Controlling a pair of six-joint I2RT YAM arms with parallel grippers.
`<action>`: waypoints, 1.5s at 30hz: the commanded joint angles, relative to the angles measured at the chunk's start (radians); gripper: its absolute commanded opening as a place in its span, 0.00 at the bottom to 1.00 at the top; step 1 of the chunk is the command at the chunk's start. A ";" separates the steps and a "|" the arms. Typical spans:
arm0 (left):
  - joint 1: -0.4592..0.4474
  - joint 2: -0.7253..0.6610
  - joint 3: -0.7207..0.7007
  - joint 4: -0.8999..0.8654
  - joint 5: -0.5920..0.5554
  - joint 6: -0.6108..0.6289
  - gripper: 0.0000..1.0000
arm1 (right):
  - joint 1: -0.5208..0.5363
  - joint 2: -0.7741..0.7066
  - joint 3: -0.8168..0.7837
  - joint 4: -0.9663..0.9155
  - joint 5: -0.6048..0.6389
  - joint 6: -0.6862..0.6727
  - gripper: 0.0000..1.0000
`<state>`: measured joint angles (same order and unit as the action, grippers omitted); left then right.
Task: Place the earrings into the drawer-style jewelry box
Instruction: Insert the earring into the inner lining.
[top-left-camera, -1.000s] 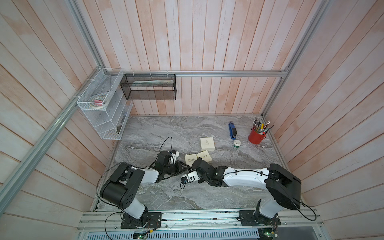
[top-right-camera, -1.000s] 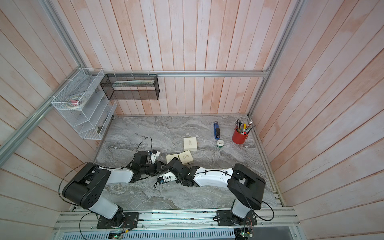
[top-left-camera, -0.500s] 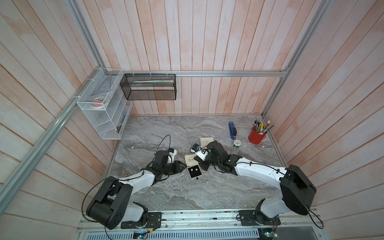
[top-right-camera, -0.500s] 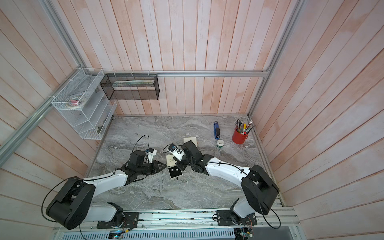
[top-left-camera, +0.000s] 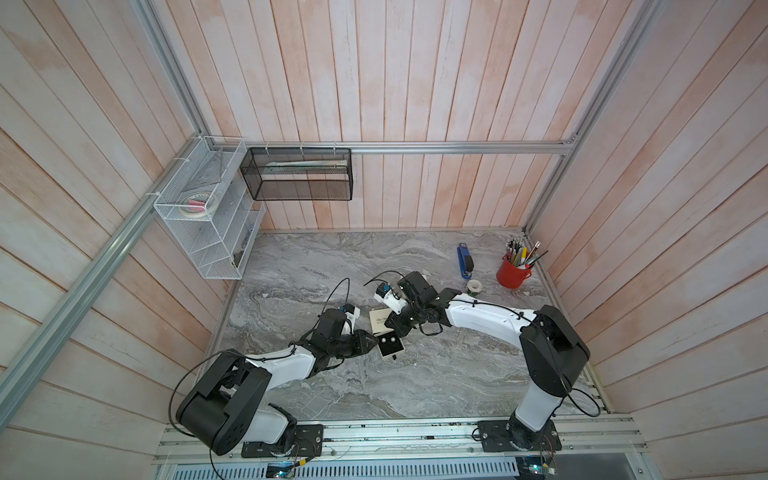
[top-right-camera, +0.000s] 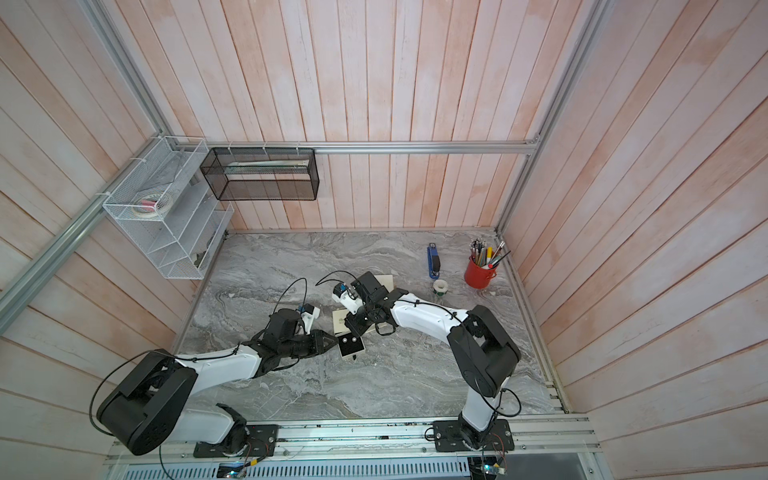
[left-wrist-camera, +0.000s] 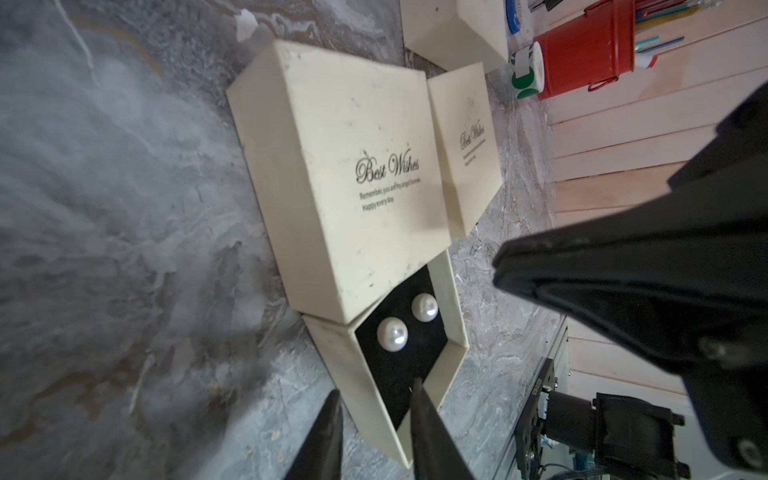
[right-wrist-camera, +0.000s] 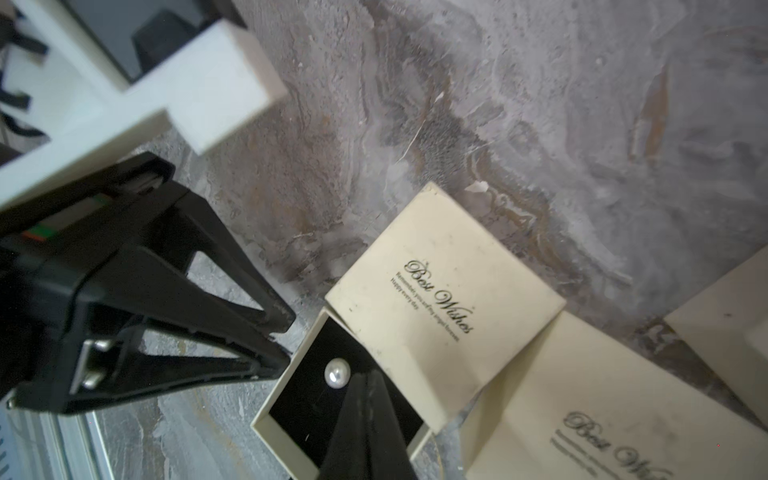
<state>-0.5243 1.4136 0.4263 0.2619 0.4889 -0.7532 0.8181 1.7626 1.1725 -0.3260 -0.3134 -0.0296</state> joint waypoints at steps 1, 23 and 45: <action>-0.005 0.026 0.002 0.029 -0.009 0.002 0.28 | 0.025 0.031 0.037 -0.060 0.034 -0.010 0.00; -0.009 0.070 0.006 0.044 -0.001 0.015 0.24 | 0.036 0.107 0.044 -0.063 -0.028 -0.006 0.00; -0.009 0.044 0.008 0.028 -0.016 0.024 0.24 | 0.039 0.093 0.051 -0.066 -0.012 -0.002 0.00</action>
<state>-0.5297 1.4780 0.4263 0.3092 0.4892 -0.7517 0.8494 1.8683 1.2007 -0.3702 -0.3412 -0.0299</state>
